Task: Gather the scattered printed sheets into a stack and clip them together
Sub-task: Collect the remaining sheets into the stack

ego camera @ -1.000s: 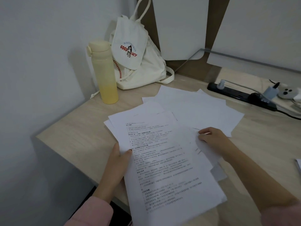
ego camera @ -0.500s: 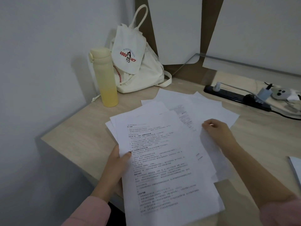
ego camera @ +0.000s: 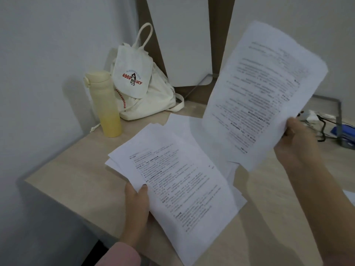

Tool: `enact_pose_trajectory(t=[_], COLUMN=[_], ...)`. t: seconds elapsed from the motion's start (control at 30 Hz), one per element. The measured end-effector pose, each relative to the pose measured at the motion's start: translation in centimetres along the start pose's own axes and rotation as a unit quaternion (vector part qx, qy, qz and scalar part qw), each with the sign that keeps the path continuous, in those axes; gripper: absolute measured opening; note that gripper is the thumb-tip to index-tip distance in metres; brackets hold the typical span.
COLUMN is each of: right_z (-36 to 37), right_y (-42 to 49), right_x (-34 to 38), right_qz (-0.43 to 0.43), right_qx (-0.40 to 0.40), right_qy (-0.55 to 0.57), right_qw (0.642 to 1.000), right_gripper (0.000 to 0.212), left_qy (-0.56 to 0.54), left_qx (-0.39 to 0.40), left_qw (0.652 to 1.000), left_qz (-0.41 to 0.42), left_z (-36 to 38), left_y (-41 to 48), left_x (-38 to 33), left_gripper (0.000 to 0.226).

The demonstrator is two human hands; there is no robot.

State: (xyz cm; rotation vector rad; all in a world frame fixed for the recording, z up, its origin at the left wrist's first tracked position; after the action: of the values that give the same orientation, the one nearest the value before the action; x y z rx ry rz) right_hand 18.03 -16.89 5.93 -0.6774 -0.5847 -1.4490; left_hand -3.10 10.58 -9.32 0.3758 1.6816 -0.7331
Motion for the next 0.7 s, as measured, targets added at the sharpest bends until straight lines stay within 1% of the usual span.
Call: enact_pose_trajectory(t=[0.07,0.1,0.13,0.17,0.23,0.3,0.33,0.37,0.4,0.43,0.47,0.57,0.63,0.7], right_z=[-2.0,-3.0,-3.9,-4.5,-5.6,-6.0,-6.0,-5.9,-5.9,-5.7,-5.6,-4.5,-4.0,-4.6], right_y=[-0.8,-1.4,-2.1,-2.9,-4.5,-6.0,-6.7,-7.4,-8.1,-8.8,-9.4,-11.2,-10.9,-8.9], right_x=[-0.9,-1.8,-3.0,-4.6,-7.8,-10.6,-11.8,-13.0,-14.0,-14.8,-15.5,-16.3,-15.5,-13.8], right_qz=[0.003,0.016,0.040,0.071,0.130,0.172,0.194,0.217,0.240,0.261,0.280,0.320,0.306,0.265], right_qx=[-0.075,-0.099,-0.122,-0.136,-0.143,-0.113,-0.094,-0.075,-0.056,-0.037,-0.013,0.082,0.105,0.084], right_qy=[-0.045,-0.037,-0.004,0.021,-0.004,-0.028,-0.031,-0.040,-0.057,-0.074,-0.092,-0.159,-0.160,-0.153], right_qw=[0.996,0.994,0.992,0.988,0.981,0.978,0.976,0.972,0.968,0.962,0.956,0.930,0.932,0.948], right_gripper=[0.022,0.023,0.025,0.028,0.029,0.021,0.016,0.013,0.012,0.015,0.017,0.023,0.024,0.022], left_qy=[-0.009,-0.017,-0.028,-0.039,-0.062,-0.093,-0.099,-0.099,-0.097,-0.086,-0.071,-0.028,-0.015,-0.015], left_qx=[0.024,0.041,0.057,0.071,0.085,0.085,0.084,0.091,0.103,0.116,0.123,0.113,0.103,0.102], left_qw=[1.000,0.999,0.998,0.997,0.994,0.992,0.991,0.991,0.990,0.990,0.990,0.993,0.994,0.995], left_qz=[-0.003,-0.005,-0.009,-0.011,-0.016,-0.021,-0.021,-0.011,-0.002,0.011,0.022,0.026,0.015,0.002], left_z=[0.1,0.3,0.4,0.5,0.8,1.1,1.2,1.3,1.4,1.5,1.5,1.3,1.1,0.9], left_y=[-0.3,-0.4,-0.6,-0.6,-0.3,0.0,0.2,0.1,0.1,-0.1,-0.3,-0.1,0.1,0.2], left_x=[0.2,0.2,0.3,0.2,0.1,-0.1,-0.2,-0.5,-0.6,-0.7,-0.8,0.0,0.6,0.9], left_gripper=[0.036,0.035,0.034,0.034,0.034,0.033,0.038,0.049,0.062,0.069,0.067,0.034,0.032,0.033])
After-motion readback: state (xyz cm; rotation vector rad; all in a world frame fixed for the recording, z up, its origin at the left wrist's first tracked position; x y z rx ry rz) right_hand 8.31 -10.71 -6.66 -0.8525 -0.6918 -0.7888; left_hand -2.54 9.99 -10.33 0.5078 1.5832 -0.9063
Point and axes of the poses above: each hand's wrist, its own y-axis towards the middle knuckle, its own z-axis out of the palm, x = y × z, the point moved 7 cm from there along y, towards the middle knuckle, and after that the axes turned 11 degrees about y, right-handed, at the moved point
